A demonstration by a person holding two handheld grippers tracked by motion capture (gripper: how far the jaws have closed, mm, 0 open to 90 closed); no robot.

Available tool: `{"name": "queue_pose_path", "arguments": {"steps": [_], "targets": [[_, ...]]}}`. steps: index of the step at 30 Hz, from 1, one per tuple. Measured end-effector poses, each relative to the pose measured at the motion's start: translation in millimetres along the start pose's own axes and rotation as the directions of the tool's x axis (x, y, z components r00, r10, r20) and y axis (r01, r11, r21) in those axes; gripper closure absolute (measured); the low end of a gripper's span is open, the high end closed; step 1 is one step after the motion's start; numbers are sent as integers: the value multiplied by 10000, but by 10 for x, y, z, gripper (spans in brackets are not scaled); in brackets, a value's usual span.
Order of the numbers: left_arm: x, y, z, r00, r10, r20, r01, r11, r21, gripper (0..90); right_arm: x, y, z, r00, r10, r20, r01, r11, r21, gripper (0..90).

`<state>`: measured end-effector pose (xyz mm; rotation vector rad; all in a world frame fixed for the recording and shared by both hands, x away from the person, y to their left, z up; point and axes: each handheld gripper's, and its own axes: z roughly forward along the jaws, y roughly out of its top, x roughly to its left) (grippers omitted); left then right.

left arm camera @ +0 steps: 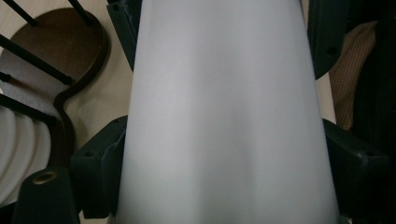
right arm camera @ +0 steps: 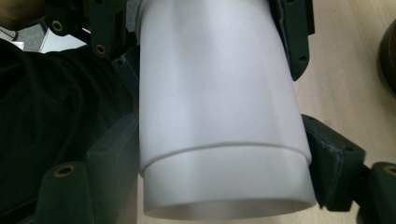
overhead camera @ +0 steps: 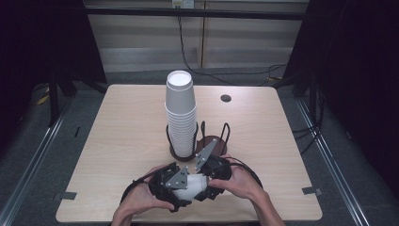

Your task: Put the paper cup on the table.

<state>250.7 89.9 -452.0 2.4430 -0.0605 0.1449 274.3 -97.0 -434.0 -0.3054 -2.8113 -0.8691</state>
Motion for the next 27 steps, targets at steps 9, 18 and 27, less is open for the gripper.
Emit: {"name": "queue_pose_path", "arguments": {"steps": [9,18,27], "targets": [[3,-22,-29,10000,69,-39,-71,9989,-459,140,16,27,-9,10000,46,27,-46,9998,188,221],[3,-56,-95,9999,155,-39,-158,9943,-1050,145,21,28,-17,9999,111,46,-112,9997,195,223],[20,-97,-197,10000,-31,43,39,9806,-1960,147,37,35,-50,10000,-5,84,5,10000,8,222]]}}
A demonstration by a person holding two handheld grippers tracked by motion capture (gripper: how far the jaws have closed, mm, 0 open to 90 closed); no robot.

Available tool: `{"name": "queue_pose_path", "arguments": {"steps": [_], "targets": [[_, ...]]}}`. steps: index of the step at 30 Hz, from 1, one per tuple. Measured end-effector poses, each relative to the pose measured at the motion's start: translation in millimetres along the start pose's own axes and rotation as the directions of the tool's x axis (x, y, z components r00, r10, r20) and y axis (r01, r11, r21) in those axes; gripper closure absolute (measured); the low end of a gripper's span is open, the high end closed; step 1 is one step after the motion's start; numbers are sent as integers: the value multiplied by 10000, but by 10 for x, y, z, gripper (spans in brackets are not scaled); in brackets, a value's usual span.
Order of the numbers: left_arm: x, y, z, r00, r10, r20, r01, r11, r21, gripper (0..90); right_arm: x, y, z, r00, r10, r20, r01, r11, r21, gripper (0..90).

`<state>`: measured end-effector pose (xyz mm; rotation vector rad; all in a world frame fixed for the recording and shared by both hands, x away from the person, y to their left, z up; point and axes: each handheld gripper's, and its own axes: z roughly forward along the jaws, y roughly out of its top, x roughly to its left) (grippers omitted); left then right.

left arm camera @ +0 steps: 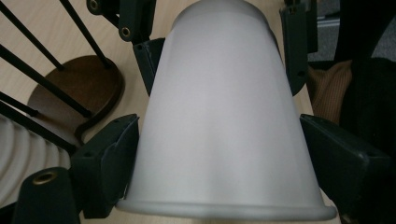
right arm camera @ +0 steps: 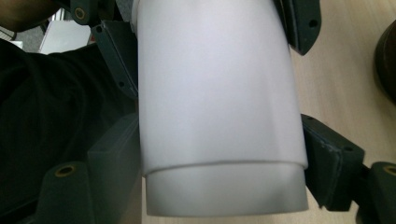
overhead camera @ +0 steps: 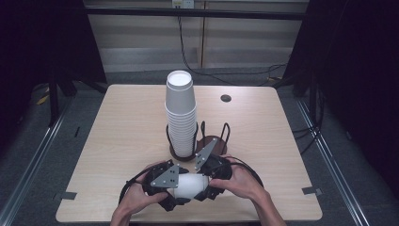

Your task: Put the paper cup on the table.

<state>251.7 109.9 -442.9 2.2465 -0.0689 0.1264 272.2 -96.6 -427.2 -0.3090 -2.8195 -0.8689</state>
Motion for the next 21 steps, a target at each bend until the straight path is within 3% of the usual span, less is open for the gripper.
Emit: {"name": "queue_pose_path", "arguments": {"steps": [2,6,11,14,15,21], "targets": [[8,-2,-17,9999,-139,49,139,9997,-181,154,-2,1,-11,10000,16,-42,-16,10000,-16,222],[68,-32,-106,9984,-502,254,527,9927,-1083,156,-12,-12,-1,10000,45,-47,-44,9998,195,221],[84,-87,-185,9968,-795,-58,777,9851,-1533,156,-27,-39,-1,10000,25,-58,-25,10000,-24,220],[105,-153,-259,9919,-1246,-266,1168,9728,-2002,157,-39,-61,-25,9998,182,99,-182,9998,-48,220],[105,-153,-259,9919,-1246,-266,1168,9728,-2002,156,-39,-61,-25,9998,182,99,-182,9998,-48,220],[99,-203,-346,9871,-1537,-442,1386,9599,-2437,156,-95,-169,-117,9977,560,372,-531,9957,-753,219]]}}
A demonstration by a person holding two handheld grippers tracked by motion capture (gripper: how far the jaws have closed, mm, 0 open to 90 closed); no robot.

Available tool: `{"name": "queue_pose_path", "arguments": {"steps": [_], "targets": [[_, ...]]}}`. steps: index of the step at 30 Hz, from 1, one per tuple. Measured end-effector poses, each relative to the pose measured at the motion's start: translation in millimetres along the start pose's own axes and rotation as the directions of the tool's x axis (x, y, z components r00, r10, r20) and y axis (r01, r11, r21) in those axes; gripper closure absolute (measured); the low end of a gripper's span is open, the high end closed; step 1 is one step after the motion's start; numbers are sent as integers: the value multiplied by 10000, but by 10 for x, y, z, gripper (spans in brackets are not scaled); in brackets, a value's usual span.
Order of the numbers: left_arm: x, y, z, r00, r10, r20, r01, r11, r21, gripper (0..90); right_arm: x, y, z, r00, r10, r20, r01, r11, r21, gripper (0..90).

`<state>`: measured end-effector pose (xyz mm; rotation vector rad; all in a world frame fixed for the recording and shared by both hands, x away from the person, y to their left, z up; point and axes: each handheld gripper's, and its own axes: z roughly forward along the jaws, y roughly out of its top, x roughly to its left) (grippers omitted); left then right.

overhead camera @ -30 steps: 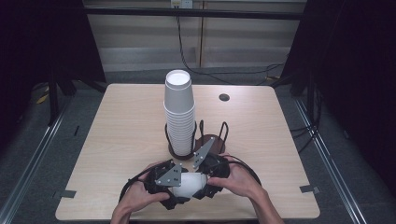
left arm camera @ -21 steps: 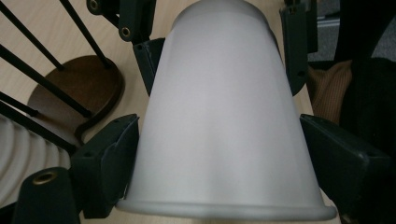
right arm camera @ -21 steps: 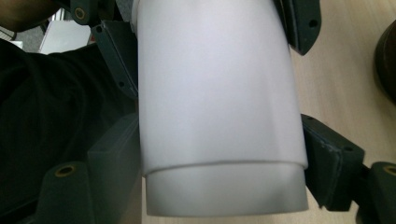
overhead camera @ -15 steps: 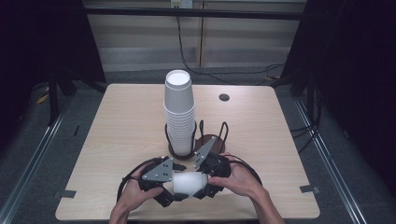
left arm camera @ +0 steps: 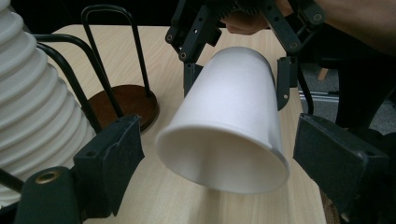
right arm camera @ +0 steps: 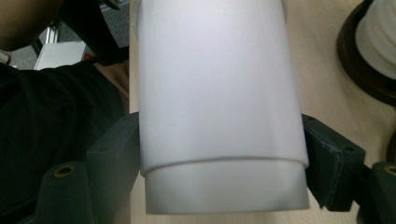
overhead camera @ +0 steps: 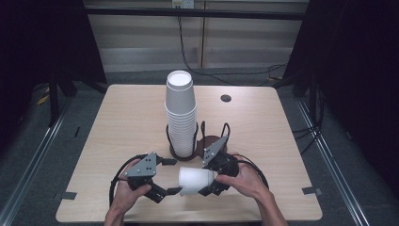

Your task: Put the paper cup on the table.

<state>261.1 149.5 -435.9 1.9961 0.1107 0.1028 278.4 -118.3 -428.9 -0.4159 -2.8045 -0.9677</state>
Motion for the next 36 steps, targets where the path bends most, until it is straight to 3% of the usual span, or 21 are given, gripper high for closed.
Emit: {"name": "queue_pose_path", "arguments": {"steps": [4,7,8,15,18,24,29,30,33,34,35,36], "targets": [[-29,-13,19,10000,-39,-31,39,10000,17,157,-41,-45,-20,9999,127,6,-127,9995,-283,219],[-30,-41,12,9990,-356,-259,346,9986,-391,155,-68,-77,-42,9996,271,97,-266,9984,-508,218],[-23,-65,-5,9970,-634,-454,605,9963,-615,156,-79,-86,-65,9991,411,95,-404,9970,-667,219],[-17,-155,-36,9914,-991,-852,913,9917,-905,155,-111,-110,-83,9978,643,156,-615,9880,-1418,218],[-19,-188,-57,9887,-1097,-1022,1003,9906,-928,155,-124,-149,-55,9971,738,176,-688,9770,-2017,219],[-25,-228,-69,9856,-1187,-1206,1067,9891,-1017,155,-103,-197,-41,9965,839,74,-794,9653,-2489,218],[-36,-277,-32,9848,-1292,-1160,1178,9879,-1005,155,-70,-274,-39,9952,937,273,-807,9476,-3092,219],[-41,-286,-15,9834,-1376,-1181,1243,9857,-1137,155,-66,-317,-28,9953,946,221,-817,9378,-3373,218],[-48,-291,-13,9832,-1418,-1147,1267,9834,-1301,156,-67,-348,-14,9952,951,230,-811,9335,-3492,218],[-49,-291,-9,9832,-1430,-1133,1273,9825,-1357,155,-79,-383,7,9952,976,121,-859,9225,-3764,218],[-50,-289,-12,9831,-1415,-1161,1256,9829,-1344,155,-79,-383,7,9952,976,121,-859,9225,-3764,218],[-52,-290,-13,9830,-1443,-1134,1278,9817,-1415,155,-78,-407,26,9950,985,137,-851,9143,-3959,219]]}}
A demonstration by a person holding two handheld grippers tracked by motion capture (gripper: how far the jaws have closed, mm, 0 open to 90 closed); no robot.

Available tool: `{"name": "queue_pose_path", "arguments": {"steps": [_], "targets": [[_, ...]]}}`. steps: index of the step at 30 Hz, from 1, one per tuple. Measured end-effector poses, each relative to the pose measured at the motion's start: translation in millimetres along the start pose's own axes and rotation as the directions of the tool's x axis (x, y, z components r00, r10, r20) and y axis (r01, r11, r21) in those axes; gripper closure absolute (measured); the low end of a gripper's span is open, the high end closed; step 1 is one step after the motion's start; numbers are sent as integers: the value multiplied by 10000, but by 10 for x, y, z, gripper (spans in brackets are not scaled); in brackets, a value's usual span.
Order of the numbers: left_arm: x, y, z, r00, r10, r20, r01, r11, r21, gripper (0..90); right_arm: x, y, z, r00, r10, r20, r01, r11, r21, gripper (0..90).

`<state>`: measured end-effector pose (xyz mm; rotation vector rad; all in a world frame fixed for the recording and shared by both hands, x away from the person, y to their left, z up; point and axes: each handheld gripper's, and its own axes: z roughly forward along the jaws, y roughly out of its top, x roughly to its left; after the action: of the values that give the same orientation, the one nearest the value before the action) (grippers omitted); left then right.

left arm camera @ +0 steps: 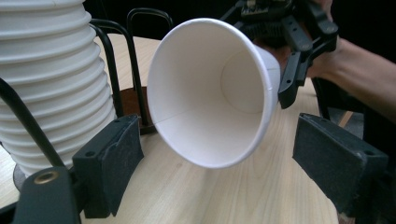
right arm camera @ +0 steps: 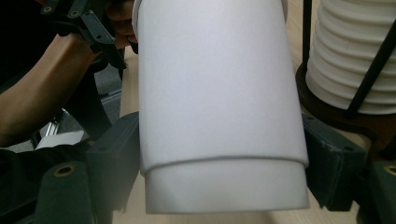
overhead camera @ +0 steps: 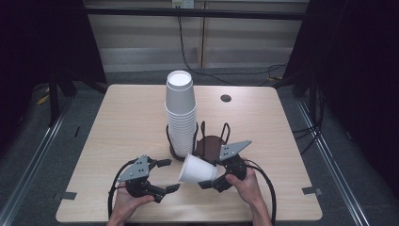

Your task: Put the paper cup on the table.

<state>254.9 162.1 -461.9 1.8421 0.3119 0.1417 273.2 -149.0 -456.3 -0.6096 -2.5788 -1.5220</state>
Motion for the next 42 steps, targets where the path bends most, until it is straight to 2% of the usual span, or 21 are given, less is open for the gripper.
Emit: {"name": "queue_pose_path", "arguments": {"steps": [2,6,8,14,23,27,29,30,31,42], "targets": [[0,0,-3,10000,1,-25,-1,10000,16,155,3,-11,6,10000,-10,-31,10,9999,-125,219],[18,-6,-1,9999,-135,13,135,9999,-11,156,28,-37,9,9998,-203,74,209,9963,-832,219],[18,-4,-4,9999,-144,-64,143,9999,-55,156,32,-42,13,9995,-314,78,320,9945,-992,220],[7,0,-1,9999,-150,45,151,9998,-160,155,47,-59,59,9986,-508,-122,485,9877,-1484,220],[35,51,40,9998,-166,97,168,9996,-217,154,48,-59,104,9977,-591,-343,541,9899,-1314,220],[61,79,63,9993,-91,351,100,9996,-269,150,61,-51,104,9971,-669,-351,622,9905,-1223,220],[72,88,77,9993,-93,362,103,9995,-295,132,62,-50,104,9969,-688,-374,639,9908,-1194,220],[82,96,100,9993,-163,347,172,9996,-239,82,63,-49,108,9966,-722,-408,672,9912,-1145,221],[82,96,100,9993,-163,347,172,9996,-239,69,63,-49,108,9966,-722,-408,672,9912,-1145,221],[85,166,180,9983,-241,526,254,9994,-240,0,95,-19,117,9947,-914,-462,856,9898,-1139,221]]}}
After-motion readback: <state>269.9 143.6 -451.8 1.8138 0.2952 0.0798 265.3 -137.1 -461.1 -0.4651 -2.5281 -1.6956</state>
